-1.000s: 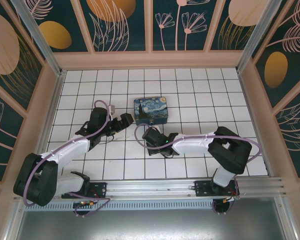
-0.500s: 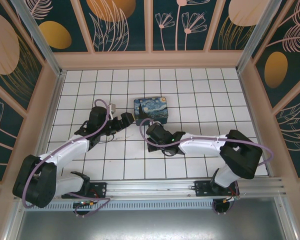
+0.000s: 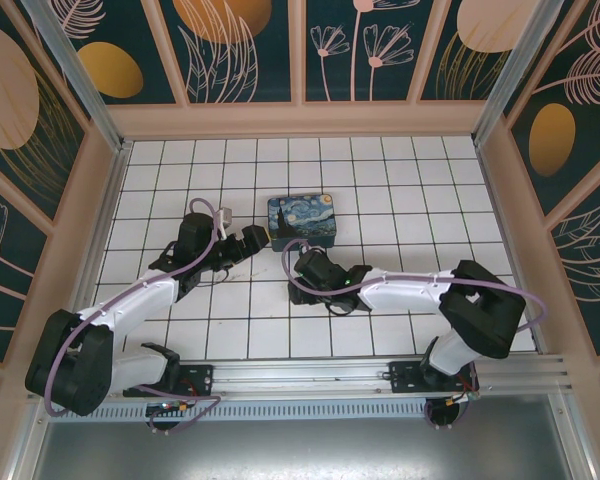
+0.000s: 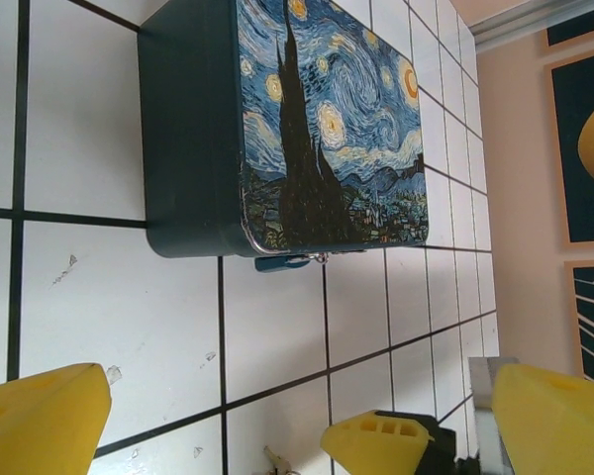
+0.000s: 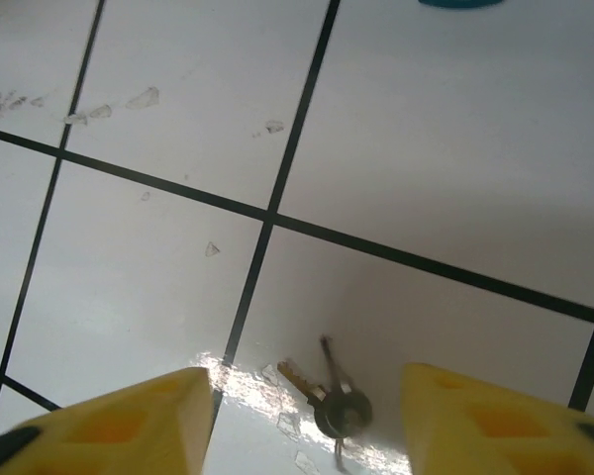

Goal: Unlock a padlock with a key

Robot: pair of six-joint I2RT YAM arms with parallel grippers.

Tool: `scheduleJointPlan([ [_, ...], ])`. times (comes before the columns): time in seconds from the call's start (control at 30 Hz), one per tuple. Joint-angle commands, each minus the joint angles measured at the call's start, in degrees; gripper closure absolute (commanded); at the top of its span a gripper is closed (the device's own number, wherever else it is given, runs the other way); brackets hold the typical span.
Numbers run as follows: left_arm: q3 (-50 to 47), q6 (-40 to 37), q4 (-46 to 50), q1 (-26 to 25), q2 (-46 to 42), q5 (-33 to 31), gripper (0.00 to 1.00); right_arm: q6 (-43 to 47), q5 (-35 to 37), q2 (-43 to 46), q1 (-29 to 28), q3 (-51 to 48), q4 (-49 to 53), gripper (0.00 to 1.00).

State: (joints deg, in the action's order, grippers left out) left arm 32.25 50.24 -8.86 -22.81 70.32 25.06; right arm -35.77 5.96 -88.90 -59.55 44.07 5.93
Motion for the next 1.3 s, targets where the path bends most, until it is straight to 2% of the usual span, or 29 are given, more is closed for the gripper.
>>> scheduleJointPlan([
  [0.0,-0.3,0.4,-1.3,0.2,-0.2,0.6,0.01,-0.4,1.0,-1.3,0.3,0.6,-0.3,0.41],
  [0.23,-0.1,0.2,-1.1,0.2,-0.1,0.4,0.01,-0.4,2.6,-1.5,-0.7,1.8,3.0,0.41],
  [0.33,0.0,0.1,-1.1,0.2,-0.1,0.5,0.01,-0.1,4.6,-2.3,-1.9,3.2,6.5,0.44],
  [0.43,0.1,0.0,-1.1,0.2,-0.1,0.5,0.01,0.3,5.9,-3.3,-2.9,4.4,9.0,0.53],
  [0.63,0.1,0.2,-1.2,0.2,0.2,0.5,0.01,-0.6,7.3,-4.5,-3.4,5.5,10.1,0.62],
  [1.27,0.6,0.1,-1.3,0.2,0.6,0.5,0.01,0.3,7.5,-8.4,-1.8,7.0,9.6,0.61],
])
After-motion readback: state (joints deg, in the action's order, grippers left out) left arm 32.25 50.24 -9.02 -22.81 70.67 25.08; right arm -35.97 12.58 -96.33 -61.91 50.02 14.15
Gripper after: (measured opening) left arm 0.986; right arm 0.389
